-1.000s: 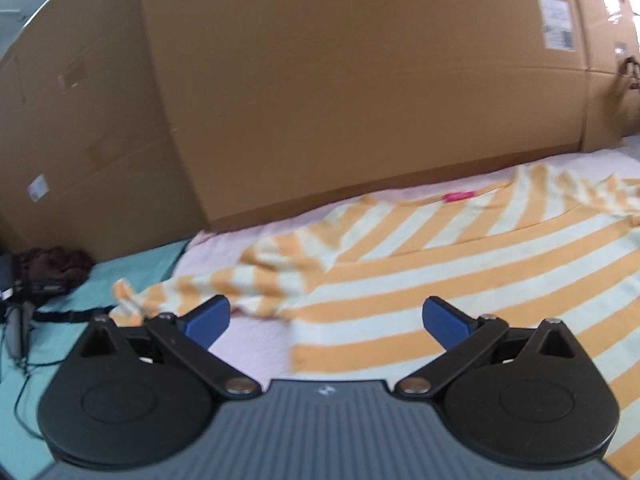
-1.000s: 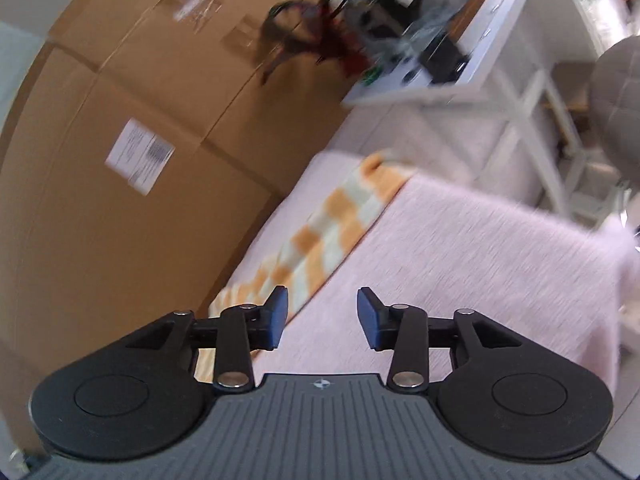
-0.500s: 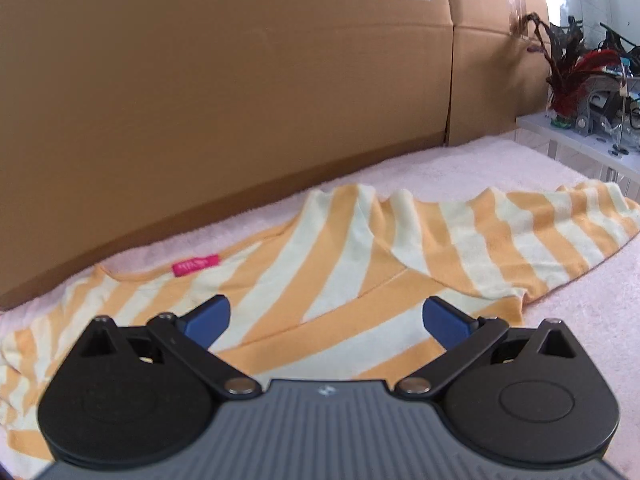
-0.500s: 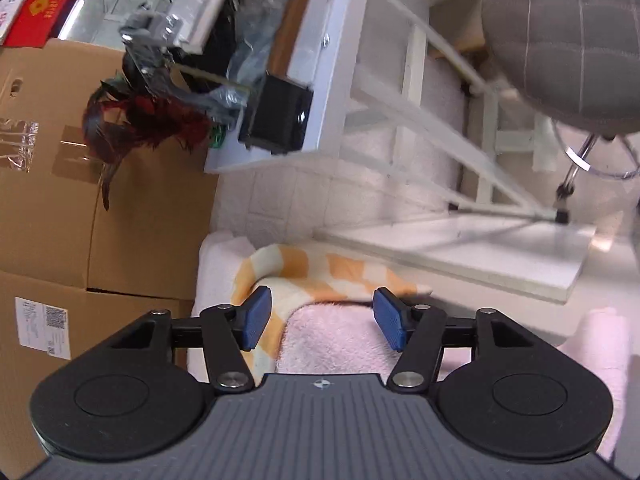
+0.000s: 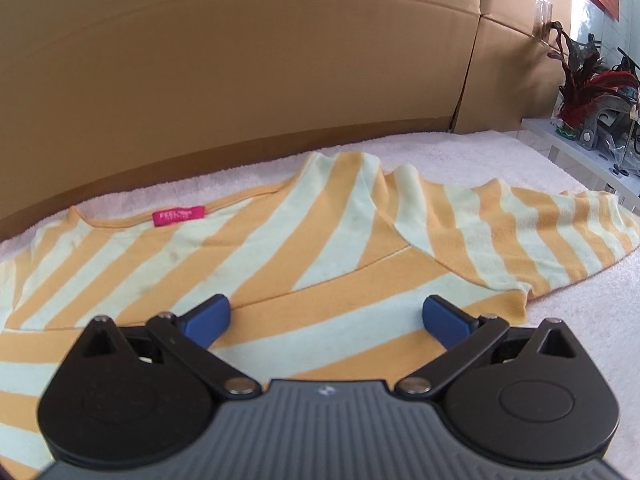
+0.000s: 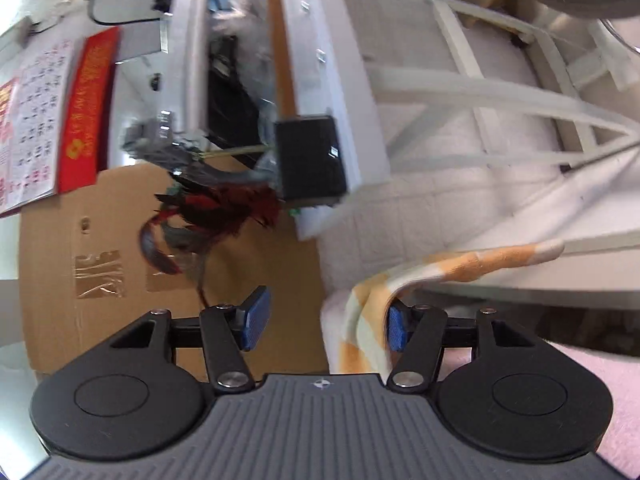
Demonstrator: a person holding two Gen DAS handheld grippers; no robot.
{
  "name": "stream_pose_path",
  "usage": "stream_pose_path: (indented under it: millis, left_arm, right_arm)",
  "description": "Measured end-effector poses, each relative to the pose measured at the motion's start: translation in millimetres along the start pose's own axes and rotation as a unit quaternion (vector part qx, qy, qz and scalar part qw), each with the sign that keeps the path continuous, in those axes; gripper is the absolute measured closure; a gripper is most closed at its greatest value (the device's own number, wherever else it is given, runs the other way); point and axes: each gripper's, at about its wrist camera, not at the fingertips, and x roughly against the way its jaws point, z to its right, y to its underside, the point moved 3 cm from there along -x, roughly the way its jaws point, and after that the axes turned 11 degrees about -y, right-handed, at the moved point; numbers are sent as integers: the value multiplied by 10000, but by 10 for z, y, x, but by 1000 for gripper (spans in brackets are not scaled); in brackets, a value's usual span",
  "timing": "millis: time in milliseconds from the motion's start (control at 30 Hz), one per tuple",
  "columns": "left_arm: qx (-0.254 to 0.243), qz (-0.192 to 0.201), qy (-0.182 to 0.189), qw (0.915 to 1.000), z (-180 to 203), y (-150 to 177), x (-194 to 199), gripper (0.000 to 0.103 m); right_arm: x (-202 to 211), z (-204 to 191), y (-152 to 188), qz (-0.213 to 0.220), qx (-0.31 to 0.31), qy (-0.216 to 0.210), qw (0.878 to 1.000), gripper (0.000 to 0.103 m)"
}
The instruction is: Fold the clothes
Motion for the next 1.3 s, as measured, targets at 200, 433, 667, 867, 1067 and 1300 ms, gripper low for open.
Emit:
stream_pose_path:
  millis: [200, 433, 667, 867, 1067, 1300]
  left_arm:
    - [0, -2, 17, 10000, 10, -15, -1, 1]
    - [16, 6, 37, 10000, 6, -21, -2, 1]
    - [281, -61, 87, 9995, -187, -85, 58, 1]
    - [-56, 175, -1055, 9942, -796, -134, 369, 1]
    - [196, 83, -1597, 9869, -1538, 105, 583, 1]
    - [1125, -131, -1917, 9749, -2274, 492, 774, 1]
  right_arm:
    - [-41, -134, 56, -55, 1095, 731, 9913, 98]
    - [-23, -349, 191, -162, 2061, 795, 9752, 99]
    - [-7, -824, 491, -725, 2902, 309, 9537, 98]
    - [-215, -1030, 646, -971, 3588, 1164, 9210, 97]
    - [-441, -1656, 1580, -1525, 4795, 649, 8617, 95]
    - [-619, -1963, 3488, -2163, 6123, -193, 7602, 87]
